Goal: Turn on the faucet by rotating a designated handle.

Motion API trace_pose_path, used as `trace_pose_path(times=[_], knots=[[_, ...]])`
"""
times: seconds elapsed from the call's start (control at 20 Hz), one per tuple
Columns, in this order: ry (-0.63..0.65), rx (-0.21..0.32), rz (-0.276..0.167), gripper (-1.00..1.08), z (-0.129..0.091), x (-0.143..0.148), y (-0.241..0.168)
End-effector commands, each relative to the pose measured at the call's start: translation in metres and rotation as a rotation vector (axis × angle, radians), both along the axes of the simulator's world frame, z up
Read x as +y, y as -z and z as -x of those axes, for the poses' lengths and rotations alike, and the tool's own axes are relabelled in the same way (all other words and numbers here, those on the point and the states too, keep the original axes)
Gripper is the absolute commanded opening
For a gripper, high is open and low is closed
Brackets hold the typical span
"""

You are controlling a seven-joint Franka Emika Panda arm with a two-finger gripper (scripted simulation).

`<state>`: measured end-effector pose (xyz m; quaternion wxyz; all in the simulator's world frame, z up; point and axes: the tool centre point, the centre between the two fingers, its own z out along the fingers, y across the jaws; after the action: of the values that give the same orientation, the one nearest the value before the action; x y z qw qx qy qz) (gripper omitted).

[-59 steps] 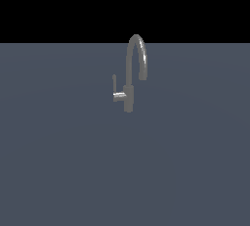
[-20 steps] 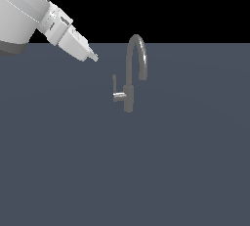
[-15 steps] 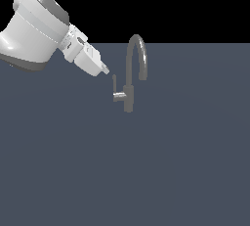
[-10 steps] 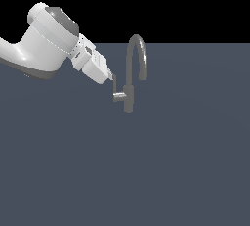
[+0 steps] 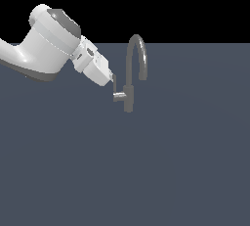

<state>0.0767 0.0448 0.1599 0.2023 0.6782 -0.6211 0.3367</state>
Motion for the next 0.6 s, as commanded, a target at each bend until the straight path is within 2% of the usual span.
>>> trace_pose_path(times=[0.0, 0.55], knots=[[-0.001, 0.0, 0.0, -1.0, 0.007, -0.001, -0.002], [-0.001, 0.0, -0.001, -1.0, 0.039, -0.008, -0.01]])
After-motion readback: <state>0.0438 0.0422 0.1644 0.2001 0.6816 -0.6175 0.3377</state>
